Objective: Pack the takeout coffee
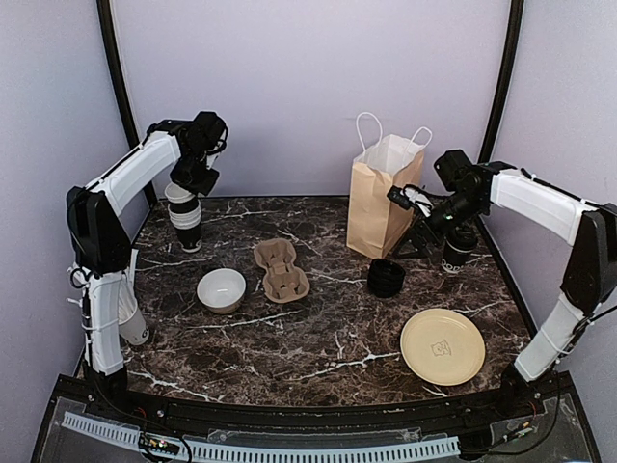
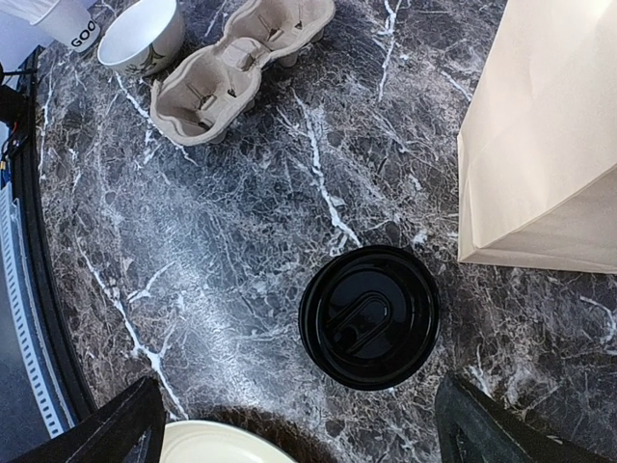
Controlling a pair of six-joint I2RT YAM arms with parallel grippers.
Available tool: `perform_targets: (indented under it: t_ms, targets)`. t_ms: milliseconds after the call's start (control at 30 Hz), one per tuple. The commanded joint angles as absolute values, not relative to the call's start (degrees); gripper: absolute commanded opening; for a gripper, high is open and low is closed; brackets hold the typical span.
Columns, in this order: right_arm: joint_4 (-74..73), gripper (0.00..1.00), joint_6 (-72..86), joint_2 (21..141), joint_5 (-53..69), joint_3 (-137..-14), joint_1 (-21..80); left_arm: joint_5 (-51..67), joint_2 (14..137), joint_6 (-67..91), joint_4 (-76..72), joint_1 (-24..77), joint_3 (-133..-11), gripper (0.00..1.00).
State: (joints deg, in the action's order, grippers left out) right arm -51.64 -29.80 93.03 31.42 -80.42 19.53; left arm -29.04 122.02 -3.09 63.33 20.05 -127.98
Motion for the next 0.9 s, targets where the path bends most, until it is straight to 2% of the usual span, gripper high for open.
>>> perform_targets:
  t_ms: [0,33,100,167,233,867]
  targets:
    - [-51.8,0.99,-30.4,93.2,31.3,-81.4,20.1,-19.1,117.5,-2.1,63.3,22.5,-129.2,0.0]
    - [-51.7,0.99,-30.4,93.3,31.3,-81.4,20.2,-29.7,116.7,-4.3,61.5,23.6,-127.3,0.0]
    - [-52.0,0.98,-30.5,93.6,31.3,-81.9,20.3,-41.5,117.8,-6.3,60.9,23.2,-127.1,0.0]
    - [-52.6,0.99,-30.6,93.9,31.5,-82.5,20.4,-37.9,121.0,-3.9,66.6,20.3,-131.1,0.0]
    - [-52.5,0.99,-30.7,93.5,31.5,-82.1,20.5,-35.9,119.6,-4.1,65.5,19.7,-129.3,0.0]
    - [-52.7,0.98,-30.9,93.4,31.0,-82.2,20.8,-39.4,115.5,-5.1,65.0,21.3,-130.4,0.0]
